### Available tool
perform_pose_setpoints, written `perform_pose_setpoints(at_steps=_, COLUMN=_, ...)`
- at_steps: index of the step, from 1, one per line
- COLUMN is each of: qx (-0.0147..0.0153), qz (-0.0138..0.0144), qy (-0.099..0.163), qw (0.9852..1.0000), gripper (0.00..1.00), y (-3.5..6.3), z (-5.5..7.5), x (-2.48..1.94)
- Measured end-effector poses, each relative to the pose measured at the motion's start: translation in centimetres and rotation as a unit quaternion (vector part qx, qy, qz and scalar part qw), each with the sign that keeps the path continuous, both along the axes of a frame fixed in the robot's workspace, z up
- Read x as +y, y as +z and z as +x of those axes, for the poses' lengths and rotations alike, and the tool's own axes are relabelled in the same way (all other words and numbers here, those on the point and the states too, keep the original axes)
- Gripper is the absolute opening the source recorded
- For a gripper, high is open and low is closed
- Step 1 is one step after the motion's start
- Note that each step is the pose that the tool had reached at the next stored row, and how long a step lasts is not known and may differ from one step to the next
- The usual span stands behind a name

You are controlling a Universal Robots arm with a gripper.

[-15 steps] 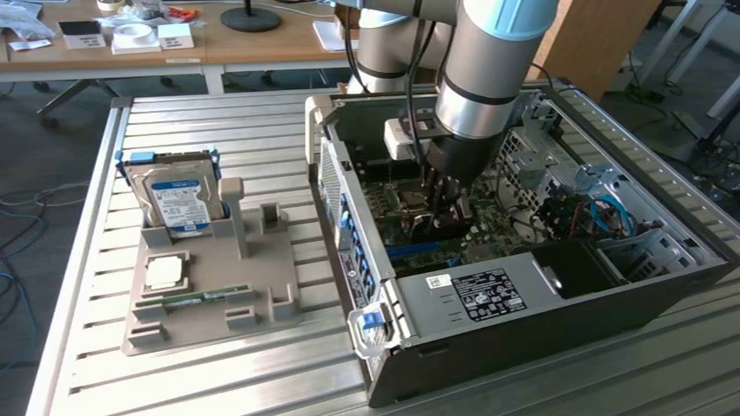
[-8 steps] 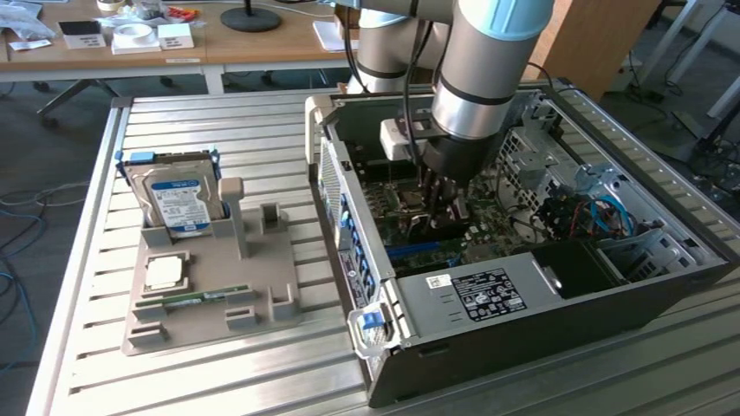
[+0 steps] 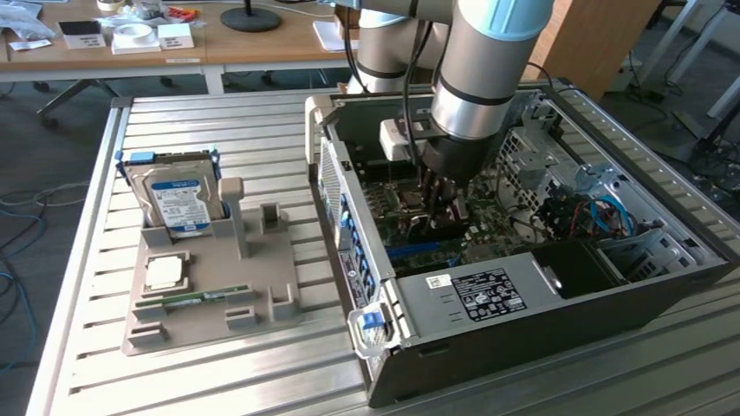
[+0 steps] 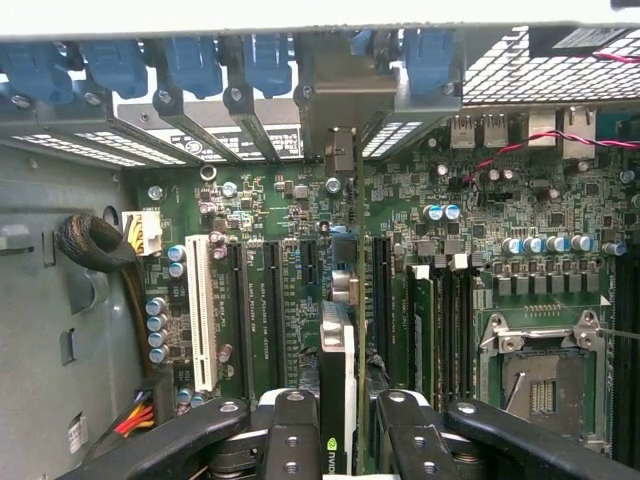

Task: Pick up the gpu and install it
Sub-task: 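Insert the gpu into the slot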

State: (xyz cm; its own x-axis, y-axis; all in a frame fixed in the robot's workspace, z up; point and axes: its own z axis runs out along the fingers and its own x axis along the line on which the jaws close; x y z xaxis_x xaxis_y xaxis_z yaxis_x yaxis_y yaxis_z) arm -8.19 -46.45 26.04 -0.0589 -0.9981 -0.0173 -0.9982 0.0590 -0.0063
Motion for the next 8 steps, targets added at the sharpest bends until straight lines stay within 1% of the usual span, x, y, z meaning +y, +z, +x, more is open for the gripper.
perform_pose_setpoints(at_steps=8, qx=0.0, qz=0.0, qy=0.0, qw=1.0, gripper=0.27, y=-0.02, z=0.06, x=0.0)
